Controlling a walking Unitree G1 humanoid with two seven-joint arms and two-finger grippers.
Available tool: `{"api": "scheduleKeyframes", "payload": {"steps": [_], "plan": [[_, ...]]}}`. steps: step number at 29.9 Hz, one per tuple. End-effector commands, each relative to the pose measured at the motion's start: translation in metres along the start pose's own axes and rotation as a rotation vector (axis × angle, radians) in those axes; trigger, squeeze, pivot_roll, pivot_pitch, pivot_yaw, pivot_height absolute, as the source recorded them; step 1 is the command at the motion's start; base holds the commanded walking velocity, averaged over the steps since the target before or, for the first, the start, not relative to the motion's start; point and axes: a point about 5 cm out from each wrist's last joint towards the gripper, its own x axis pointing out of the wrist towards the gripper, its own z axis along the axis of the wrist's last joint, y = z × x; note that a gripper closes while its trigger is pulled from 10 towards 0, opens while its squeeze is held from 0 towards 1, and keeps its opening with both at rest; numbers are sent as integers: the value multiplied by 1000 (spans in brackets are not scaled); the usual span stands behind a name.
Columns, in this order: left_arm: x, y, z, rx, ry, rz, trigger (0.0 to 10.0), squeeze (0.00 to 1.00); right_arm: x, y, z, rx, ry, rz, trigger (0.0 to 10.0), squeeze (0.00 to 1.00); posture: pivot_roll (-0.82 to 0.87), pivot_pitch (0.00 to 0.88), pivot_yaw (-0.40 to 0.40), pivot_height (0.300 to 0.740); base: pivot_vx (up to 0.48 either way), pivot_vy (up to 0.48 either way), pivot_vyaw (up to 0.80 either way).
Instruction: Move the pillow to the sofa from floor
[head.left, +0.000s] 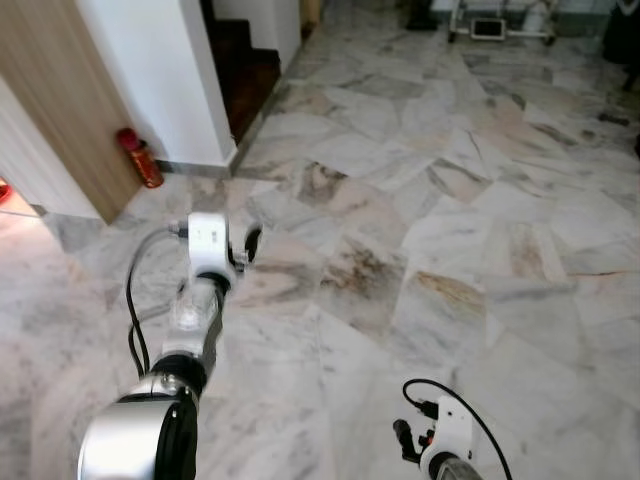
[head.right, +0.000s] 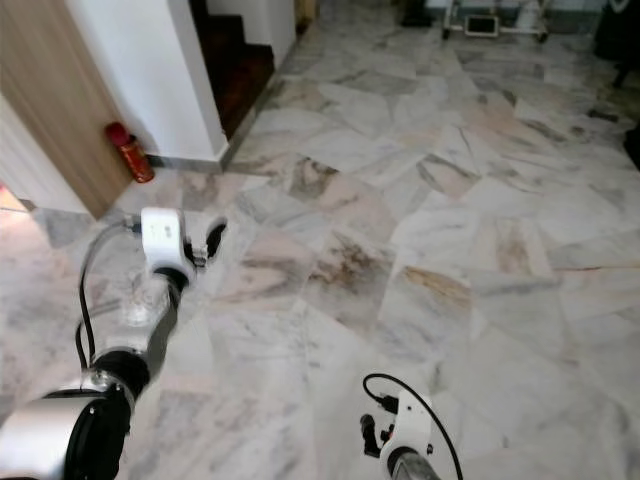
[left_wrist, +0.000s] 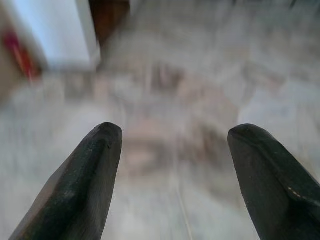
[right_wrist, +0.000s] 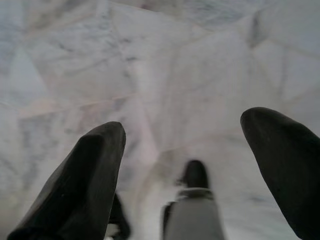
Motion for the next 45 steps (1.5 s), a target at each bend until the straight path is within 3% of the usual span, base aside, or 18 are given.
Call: {"api": "scheduleKeyframes", "payload": {"steps": [1,6,9,12,13,16,20,32,45], "plan": [[1,6,3,14,4,6,10000,0,0,6,-3,7,10,12,10000,0,-2,101,8,740,0,0,0],[-18,10,-37,106,195,-31,10000,0,0,5,-3,12,8,9,10000,0,3,103,12,740,0,0,0],[-42,17,-72,139,348,-31,10000,0,0,4,-3,9,11,3,10000,0,3,104,12,740,0,0,0],[-72,24,-106,148,497,-11,10000,0,0,4,-5,7,19,4,10000,0,0,105,11,740,0,0,0],[-89,27,-121,135,557,8,10000,0,-1,3,-6,5,24,3,10000,0,0,106,10,740,0,0,0],[-96,27,-128,127,582,16,10000,0,-1,3,-7,2,27,1,10000,0,3,105,9,740,0,0,0],[-116,28,-146,98,678,48,10000,0,-2,2,-12,-9,57,14,10000,0,10,99,6,740,0,0,0],[-131,29,-157,79,739,65,10000,0,-5,-3,-20,-46,77,1,10000,0,10,74,0,740,0,0,0],[-148,26,-169,60,806,81,10000,0,-6,-2,-26,-88,102,11,10000,0,23,61,-6,740,0,0,773]]}}
